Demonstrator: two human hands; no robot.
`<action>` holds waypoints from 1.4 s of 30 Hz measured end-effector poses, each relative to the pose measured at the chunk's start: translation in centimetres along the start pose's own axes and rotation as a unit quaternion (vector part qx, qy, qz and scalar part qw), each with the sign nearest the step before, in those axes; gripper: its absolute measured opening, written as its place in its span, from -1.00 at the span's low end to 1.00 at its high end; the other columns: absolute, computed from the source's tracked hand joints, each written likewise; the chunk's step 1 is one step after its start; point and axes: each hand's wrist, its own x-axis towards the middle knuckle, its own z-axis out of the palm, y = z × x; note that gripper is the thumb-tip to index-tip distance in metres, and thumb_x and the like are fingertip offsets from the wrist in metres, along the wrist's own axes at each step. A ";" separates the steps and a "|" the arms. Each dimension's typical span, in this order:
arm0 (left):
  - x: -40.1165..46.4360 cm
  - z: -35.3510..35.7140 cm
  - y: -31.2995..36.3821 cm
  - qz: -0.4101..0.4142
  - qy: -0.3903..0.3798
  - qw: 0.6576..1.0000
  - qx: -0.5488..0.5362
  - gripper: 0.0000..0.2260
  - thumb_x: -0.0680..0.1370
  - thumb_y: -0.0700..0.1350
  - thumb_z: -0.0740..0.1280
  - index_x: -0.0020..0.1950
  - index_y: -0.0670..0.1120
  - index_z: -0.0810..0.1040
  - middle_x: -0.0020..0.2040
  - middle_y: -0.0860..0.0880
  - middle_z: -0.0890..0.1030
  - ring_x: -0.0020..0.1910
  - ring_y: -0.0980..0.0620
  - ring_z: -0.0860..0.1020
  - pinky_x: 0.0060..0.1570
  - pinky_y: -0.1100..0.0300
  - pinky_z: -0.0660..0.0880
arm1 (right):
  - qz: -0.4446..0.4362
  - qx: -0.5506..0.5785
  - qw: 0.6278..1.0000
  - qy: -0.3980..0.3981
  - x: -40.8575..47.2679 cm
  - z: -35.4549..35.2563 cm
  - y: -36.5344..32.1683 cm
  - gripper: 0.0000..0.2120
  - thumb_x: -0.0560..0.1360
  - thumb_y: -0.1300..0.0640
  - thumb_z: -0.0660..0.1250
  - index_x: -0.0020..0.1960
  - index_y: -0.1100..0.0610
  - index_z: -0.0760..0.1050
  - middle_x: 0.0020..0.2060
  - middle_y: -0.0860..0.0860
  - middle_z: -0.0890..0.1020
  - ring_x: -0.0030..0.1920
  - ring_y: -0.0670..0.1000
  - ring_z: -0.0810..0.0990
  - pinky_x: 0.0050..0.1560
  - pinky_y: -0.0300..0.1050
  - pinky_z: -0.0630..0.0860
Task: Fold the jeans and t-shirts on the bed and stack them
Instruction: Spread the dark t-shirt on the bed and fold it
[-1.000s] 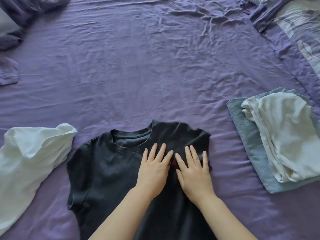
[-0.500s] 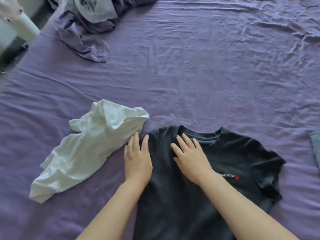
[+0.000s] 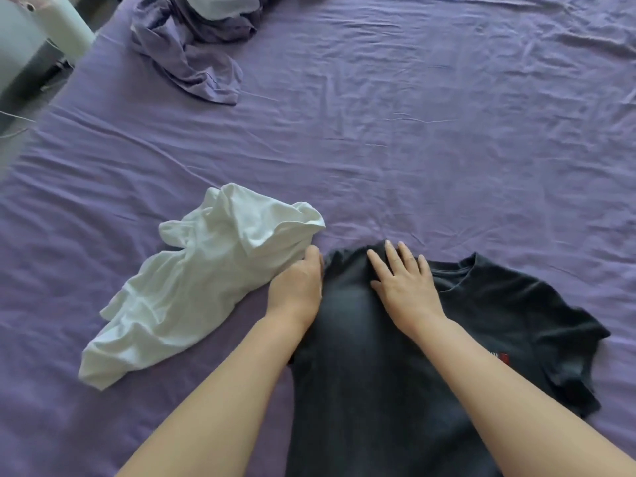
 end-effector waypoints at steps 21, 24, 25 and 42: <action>-19.6 11.1 9.1 0.219 -0.084 0.961 0.148 -0.43 0.47 0.17 0.33 0.43 0.00 0.36 0.46 -0.16 0.32 0.46 -0.20 0.25 0.30 -0.30 0.29 | 0.139 0.075 0.987 0.007 -26.0 7.0 3.8 -0.42 0.60 -0.14 -0.23 0.42 0.09 0.33 0.41 0.16 0.33 0.45 0.13 0.16 0.41 0.16 0.06; -21.6 11.8 10.9 0.224 -0.132 0.954 0.150 -0.39 0.45 0.22 0.34 0.44 0.03 0.35 0.47 -0.18 0.29 0.46 -0.20 0.24 0.31 -0.30 0.28 | 0.157 0.083 0.984 0.013 -29.2 7.5 4.8 -0.44 0.62 -0.08 -0.23 0.40 0.10 0.36 0.39 0.18 0.37 0.43 0.15 0.21 0.40 0.15 0.12; -22.1 12.0 11.7 0.226 -0.145 0.951 0.152 -0.39 0.45 0.22 0.33 0.45 0.03 0.34 0.48 -0.19 0.27 0.47 -0.21 0.22 0.32 -0.30 0.25 | 0.169 0.085 0.982 0.020 -30.4 7.9 5.1 -0.48 0.63 -0.03 -0.19 0.38 0.11 0.38 0.38 0.18 0.38 0.42 0.17 0.26 0.38 0.16 0.17; -25.8 13.3 14.0 0.189 -0.192 0.937 0.223 -0.45 0.63 0.05 0.04 0.53 0.08 -0.19 0.54 -0.13 -0.25 0.51 -0.19 -0.24 0.40 -0.29 -0.11 | 0.302 0.132 0.944 0.030 -37.6 8.2 7.0 -0.27 0.06 0.54 0.45 0.21 0.19 0.55 0.18 0.19 0.57 -0.03 0.21 0.62 -0.28 0.01 0.59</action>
